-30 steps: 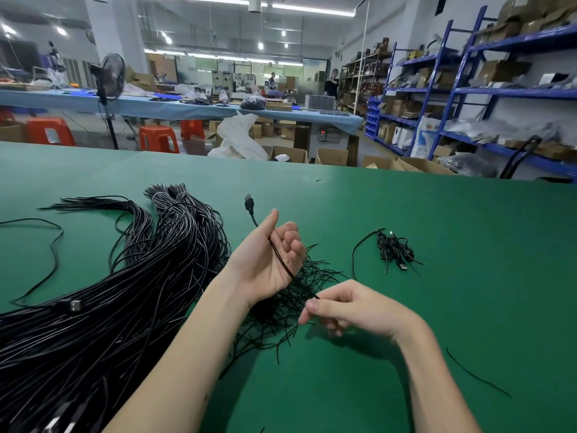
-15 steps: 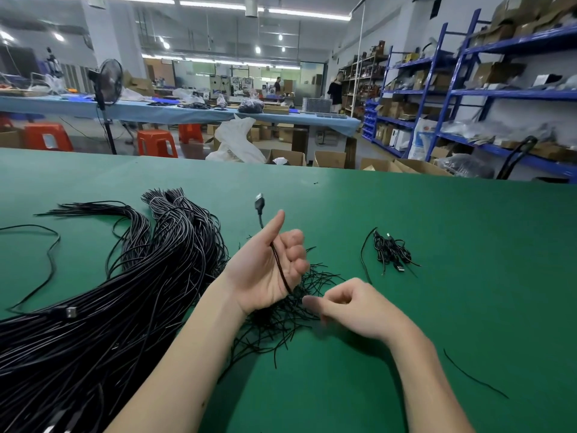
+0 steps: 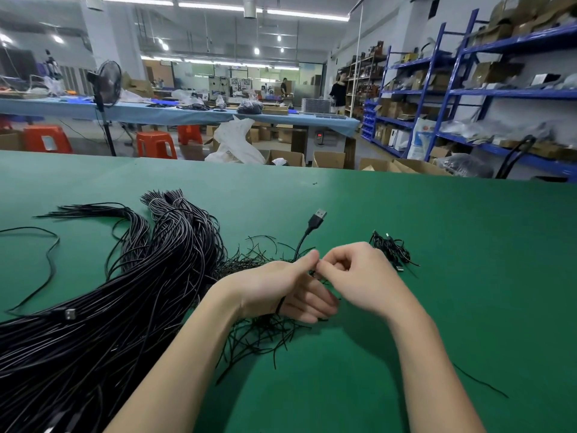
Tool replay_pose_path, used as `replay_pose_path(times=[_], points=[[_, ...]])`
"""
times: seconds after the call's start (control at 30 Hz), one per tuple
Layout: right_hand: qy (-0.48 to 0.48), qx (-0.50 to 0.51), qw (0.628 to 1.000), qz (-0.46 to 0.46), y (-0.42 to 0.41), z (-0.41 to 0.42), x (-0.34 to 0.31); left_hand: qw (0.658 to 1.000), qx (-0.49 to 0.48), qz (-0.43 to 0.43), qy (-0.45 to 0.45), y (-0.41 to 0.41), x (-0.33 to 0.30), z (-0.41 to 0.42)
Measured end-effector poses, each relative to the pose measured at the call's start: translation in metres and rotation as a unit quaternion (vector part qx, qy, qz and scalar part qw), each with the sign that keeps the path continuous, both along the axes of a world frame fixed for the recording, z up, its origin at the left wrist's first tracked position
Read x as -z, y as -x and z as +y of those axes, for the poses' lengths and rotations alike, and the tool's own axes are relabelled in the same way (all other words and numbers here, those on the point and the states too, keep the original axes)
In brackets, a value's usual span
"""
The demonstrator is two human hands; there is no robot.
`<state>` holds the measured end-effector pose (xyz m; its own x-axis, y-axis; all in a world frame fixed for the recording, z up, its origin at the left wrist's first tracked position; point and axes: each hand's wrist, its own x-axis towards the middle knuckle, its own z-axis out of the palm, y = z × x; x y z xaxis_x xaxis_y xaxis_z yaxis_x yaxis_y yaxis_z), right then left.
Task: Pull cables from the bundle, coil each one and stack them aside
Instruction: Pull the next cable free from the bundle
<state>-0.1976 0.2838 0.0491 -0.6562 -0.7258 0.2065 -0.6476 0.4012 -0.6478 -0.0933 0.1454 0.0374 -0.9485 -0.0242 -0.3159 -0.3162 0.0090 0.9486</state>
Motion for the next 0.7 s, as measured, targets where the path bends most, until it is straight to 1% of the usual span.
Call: replay_pose_path(times=[0.07, 0.13, 0.2, 0.23, 0.33, 0.37, 0.4, 0.47, 0.53, 0.57, 0.63, 0.7], points=[[0.000, -0.010, 1.000, -0.010, -0.003, -0.001, -0.004, 0.999, -0.047, 0.019, -0.002, 0.001, 0.001, -0.002], [0.016, -0.043, 0.995, -0.083, -0.006, 0.001, -0.009, 0.994, -0.103, 0.045, 0.010, 0.003, 0.002, -0.003], [0.039, -0.079, 0.980, -0.179, -0.009, 0.002, -0.011, 0.985, -0.144, 0.077, 0.058, 0.005, 0.003, -0.004], [0.049, -0.091, 0.972, -0.212, -0.011, 0.001, -0.011, 0.980, -0.154, 0.094, 0.079, 0.006, 0.004, -0.005], [0.049, -0.135, 0.956, -0.255, -0.011, 0.000, -0.009, 0.968, -0.172, 0.142, 0.112, 0.009, 0.008, -0.006], [0.041, -0.149, 0.953, -0.263, -0.011, 0.001, -0.009, 0.964, -0.187, 0.158, 0.103, 0.011, 0.010, -0.008], [0.033, -0.157, 0.950, -0.268, -0.011, 0.001, -0.008, 0.961, -0.204, 0.173, 0.074, 0.014, 0.011, -0.010], [0.023, -0.165, 0.945, -0.280, -0.010, 0.003, -0.004, 0.956, -0.218, 0.196, -0.023, 0.019, 0.012, -0.011], [0.022, -0.175, 0.934, -0.311, -0.010, 0.002, 0.005, 0.948, -0.206, 0.211, -0.121, 0.023, 0.010, -0.010], [0.020, -0.179, 0.925, -0.334, -0.011, 0.001, 0.010, 0.945, -0.192, 0.217, -0.151, 0.024, 0.009, -0.009], [0.013, -0.185, 0.907, -0.378, -0.014, 0.000, 0.018, 0.946, -0.152, 0.225, -0.176, 0.023, 0.007, -0.004], [-0.004, -0.178, 0.902, -0.394, -0.013, 0.000, 0.024, 0.948, -0.121, 0.231, -0.181, 0.022, 0.007, -0.002]])
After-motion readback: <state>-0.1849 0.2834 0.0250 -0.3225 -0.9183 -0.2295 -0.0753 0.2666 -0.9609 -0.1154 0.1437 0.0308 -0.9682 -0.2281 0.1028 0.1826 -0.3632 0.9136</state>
